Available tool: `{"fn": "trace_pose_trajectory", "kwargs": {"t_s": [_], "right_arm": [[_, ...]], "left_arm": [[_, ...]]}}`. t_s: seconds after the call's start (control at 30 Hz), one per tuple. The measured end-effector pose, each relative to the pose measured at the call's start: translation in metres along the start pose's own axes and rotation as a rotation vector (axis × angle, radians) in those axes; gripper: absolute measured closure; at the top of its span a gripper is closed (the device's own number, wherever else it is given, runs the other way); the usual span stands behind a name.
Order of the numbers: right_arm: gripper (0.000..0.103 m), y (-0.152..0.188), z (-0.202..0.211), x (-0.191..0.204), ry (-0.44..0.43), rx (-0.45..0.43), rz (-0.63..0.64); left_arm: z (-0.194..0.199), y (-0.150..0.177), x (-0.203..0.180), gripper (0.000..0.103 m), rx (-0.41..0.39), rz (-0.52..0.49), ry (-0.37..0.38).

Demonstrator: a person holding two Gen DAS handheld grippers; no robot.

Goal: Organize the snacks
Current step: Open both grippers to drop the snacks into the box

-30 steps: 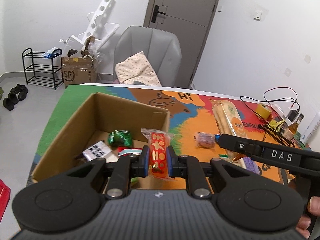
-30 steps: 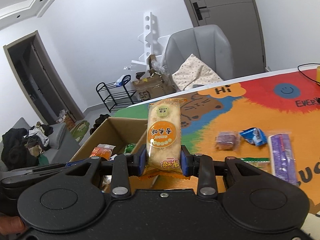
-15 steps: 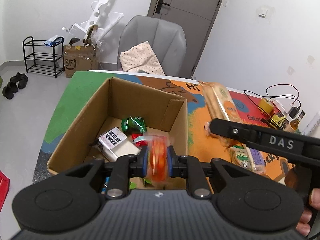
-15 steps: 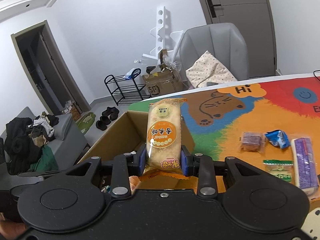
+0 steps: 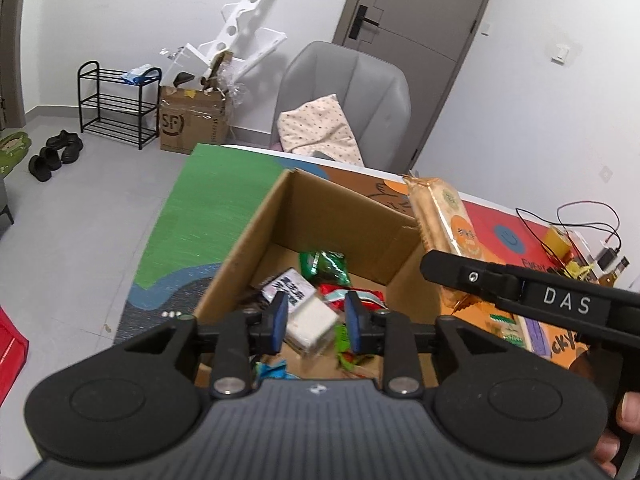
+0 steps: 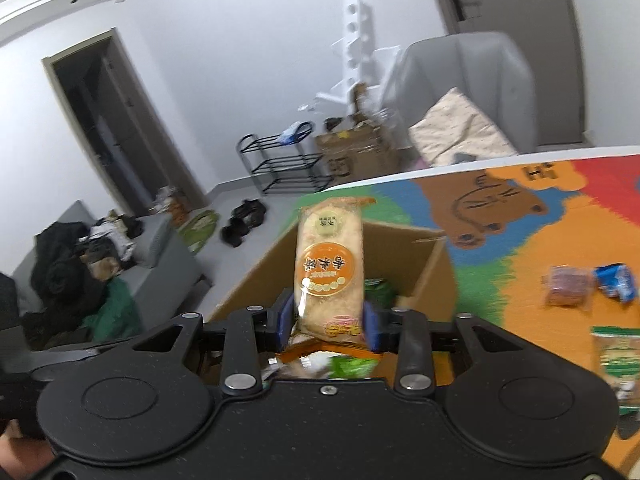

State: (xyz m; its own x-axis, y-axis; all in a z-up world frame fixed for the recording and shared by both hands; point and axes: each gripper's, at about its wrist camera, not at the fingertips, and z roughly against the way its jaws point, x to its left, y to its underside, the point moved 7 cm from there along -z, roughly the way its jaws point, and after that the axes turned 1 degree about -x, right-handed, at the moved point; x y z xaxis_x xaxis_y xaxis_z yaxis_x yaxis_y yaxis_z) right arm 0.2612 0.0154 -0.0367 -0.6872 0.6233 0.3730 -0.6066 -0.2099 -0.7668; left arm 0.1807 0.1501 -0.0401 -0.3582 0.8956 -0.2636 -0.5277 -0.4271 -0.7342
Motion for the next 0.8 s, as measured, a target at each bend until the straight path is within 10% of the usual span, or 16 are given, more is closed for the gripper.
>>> {"fn": "trace_pose_trajectory", "kwargs": {"t_s": [0.37,0.8], "right_arm": [[0.052,0.005,0.018,-0.025,0.08,-0.011,-0.011],[0.048,0.019,0.07,-0.099,0.241,-0.043,-0.091]], "left_arm": [[-0.003,-0.004,-0.002,0.032,-0.022,-0.006,-0.029],[-0.019,0.006,-0.064,0.026,0.003,-0.08,0.067]]}}
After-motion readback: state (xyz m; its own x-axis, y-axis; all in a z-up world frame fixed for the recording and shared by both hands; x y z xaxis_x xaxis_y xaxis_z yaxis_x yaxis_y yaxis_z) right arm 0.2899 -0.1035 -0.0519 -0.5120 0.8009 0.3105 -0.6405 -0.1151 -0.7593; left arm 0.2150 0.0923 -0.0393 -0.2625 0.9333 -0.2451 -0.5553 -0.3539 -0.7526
